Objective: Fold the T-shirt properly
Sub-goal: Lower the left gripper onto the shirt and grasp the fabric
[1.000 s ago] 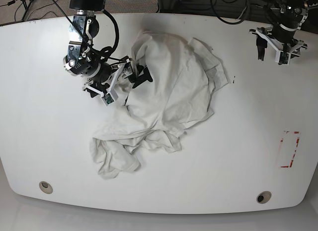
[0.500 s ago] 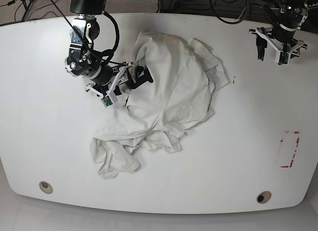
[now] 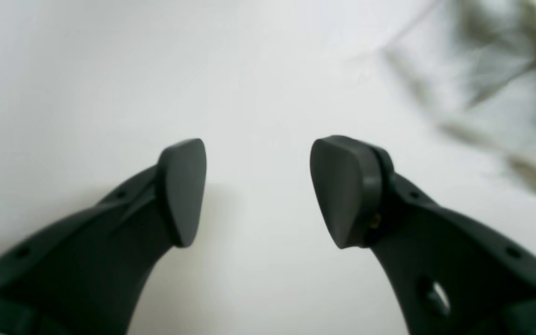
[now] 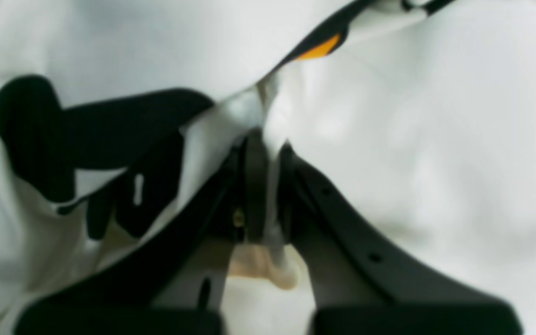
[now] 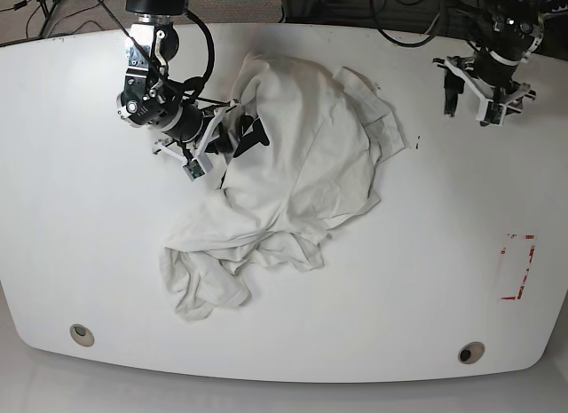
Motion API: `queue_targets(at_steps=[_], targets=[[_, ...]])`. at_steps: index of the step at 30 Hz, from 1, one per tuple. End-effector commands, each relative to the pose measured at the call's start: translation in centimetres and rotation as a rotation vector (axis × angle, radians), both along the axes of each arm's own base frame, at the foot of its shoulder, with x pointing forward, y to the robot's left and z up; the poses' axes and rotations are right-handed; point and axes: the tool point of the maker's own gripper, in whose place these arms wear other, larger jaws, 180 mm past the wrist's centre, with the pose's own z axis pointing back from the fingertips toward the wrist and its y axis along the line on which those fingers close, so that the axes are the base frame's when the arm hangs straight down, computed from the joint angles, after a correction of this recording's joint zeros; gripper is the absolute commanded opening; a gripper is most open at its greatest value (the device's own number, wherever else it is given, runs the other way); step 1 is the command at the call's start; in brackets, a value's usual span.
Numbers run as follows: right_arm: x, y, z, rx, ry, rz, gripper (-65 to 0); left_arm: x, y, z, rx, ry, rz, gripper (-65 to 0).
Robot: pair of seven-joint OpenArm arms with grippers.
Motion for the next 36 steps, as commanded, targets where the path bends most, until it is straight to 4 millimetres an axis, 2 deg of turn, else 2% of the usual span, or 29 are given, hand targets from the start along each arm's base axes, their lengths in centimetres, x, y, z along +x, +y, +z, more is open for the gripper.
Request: queue_targets(at_steps=[1, 2, 5, 7, 11, 22, 31, 36], targets=[[0.8, -0.2, 1.5, -0.012, -0.051, 0.002, -65.0, 0.8, -0.8, 0.7, -0.012, -0.011, -0.033, -22.2], [0.9, -0.2, 1.8, -0.014, -0.06, 0.003, -65.0, 1.7, -0.9, 1.0, -0.012, -0.019, -0.036, -17.9], [1.1, -0.2, 2.3, -0.017, -0.078, 0.004, -65.0, 2.5, -1.1, 0.9, -0.015, -0.002, -0.023, -9.2], [1.2, -0.2, 2.5, -0.018, -0.084, 0.005, -65.0, 2.9, -1.5, 0.8, -0.026, 0.004, -0.01, -5.6], [1.3, -0.2, 2.8, -0.019, -0.094, 0.006, -65.0, 3.6, -2.0, 0.9, -0.038, 0.009, -0.009, -4.9], [1.3, -0.1, 3.9, -0.023, -0.127, 0.011, -65.0, 5.5, -6.7, 0.4, -0.067, 0.036, -0.147, -5.0], [1.1, 1.1, 3.9, -0.014, -0.126, 0.044, -65.0, 6.8, -7.2, -1.1, -0.105, 0.064, -0.148, -5.1], [1.1, 1.1, 3.9, -0.014, -0.126, 0.044, -65.0, 8.5, -7.6, -1.1, -0.136, 0.049, -0.137, -5.1]])
